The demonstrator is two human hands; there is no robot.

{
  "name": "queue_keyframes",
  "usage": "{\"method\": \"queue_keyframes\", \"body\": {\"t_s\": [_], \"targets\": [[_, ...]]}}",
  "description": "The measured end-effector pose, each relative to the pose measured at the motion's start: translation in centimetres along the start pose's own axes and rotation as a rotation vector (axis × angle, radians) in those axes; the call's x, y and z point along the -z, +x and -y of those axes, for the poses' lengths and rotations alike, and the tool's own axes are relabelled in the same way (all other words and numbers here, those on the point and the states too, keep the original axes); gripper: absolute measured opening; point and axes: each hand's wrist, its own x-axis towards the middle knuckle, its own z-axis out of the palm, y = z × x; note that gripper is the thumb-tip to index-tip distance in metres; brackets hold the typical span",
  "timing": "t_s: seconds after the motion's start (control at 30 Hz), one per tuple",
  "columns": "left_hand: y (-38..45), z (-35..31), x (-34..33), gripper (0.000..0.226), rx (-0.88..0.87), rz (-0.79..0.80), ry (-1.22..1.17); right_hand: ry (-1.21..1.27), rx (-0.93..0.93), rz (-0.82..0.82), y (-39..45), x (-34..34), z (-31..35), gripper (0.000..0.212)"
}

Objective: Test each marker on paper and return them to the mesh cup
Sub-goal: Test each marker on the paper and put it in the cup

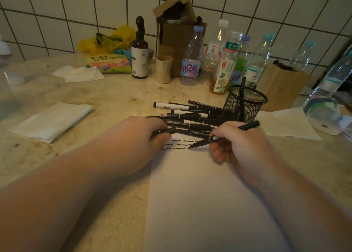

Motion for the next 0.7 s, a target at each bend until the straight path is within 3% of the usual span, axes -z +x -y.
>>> {"method": "queue_keyframes", "body": {"t_s": [0.27,0.4,0.7], "targets": [[0.1,-0.2,-0.1,0.032,-0.008,-0.009,0.029,0.298,0.015,0.023,-0.1,0.1,0.7,0.015],[0.1,-0.3,0.0,0.033,-0.007,-0.039,0.021,0.418,-0.06,0.074,-0.3,0.0,1.2,0.03],[-0.3,-0.5,0.4,0.034,-0.028,-0.049,-0.031,0.403,-0.004,0.121,-0.6,-0.3,1.2,0.024]]}}
